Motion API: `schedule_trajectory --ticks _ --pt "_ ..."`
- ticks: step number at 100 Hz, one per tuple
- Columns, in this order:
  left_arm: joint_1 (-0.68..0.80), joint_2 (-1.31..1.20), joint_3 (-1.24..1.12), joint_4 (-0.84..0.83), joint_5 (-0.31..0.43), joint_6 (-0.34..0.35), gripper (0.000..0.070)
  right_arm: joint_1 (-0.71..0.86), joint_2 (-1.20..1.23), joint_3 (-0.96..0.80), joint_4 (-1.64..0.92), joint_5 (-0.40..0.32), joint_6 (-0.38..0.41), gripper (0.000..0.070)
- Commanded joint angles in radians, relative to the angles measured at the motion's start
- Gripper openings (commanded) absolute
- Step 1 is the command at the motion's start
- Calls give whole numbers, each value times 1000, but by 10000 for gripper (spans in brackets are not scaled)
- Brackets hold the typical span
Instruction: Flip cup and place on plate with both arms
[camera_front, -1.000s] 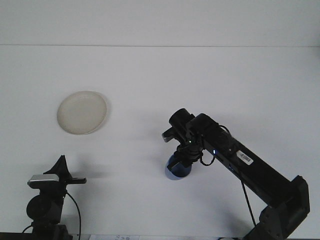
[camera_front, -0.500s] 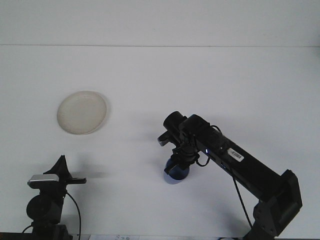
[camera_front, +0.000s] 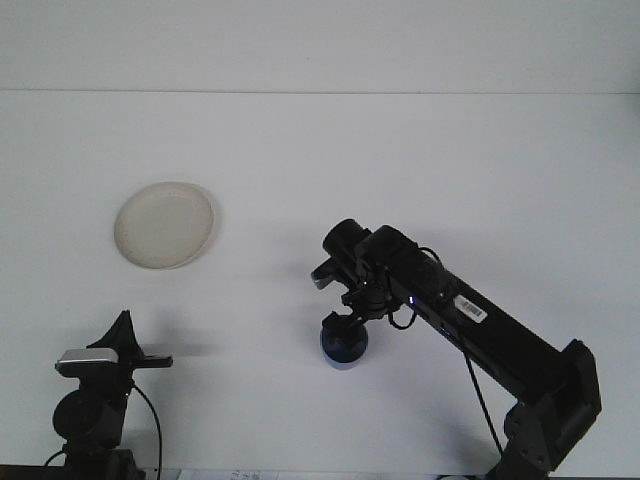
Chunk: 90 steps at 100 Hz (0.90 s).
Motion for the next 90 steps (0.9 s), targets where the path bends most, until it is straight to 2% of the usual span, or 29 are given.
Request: schedule_trajectory --ticks 1,29,38,60,81,90 --pt "3 -2 -19 12 -3 5 13 8 -13 36 3 0 -11 515" --pt "3 -2 -19 12 -3 5 13 -5 -245 64 13 6 -19 515" --pt "3 -2 -19 12 -3 5 13 -10 -367 62 40 36 -19 514" --pt "3 -2 -19 12 -3 5 13 -14 -751 -62 196 215 -9 512" --pt "3 -2 -19 12 -3 5 13 -14 -1184 -423 441 398 58 511" --pt "3 -2 -19 12 -3 5 13 -13 -1364 -577 534 428 64 509"
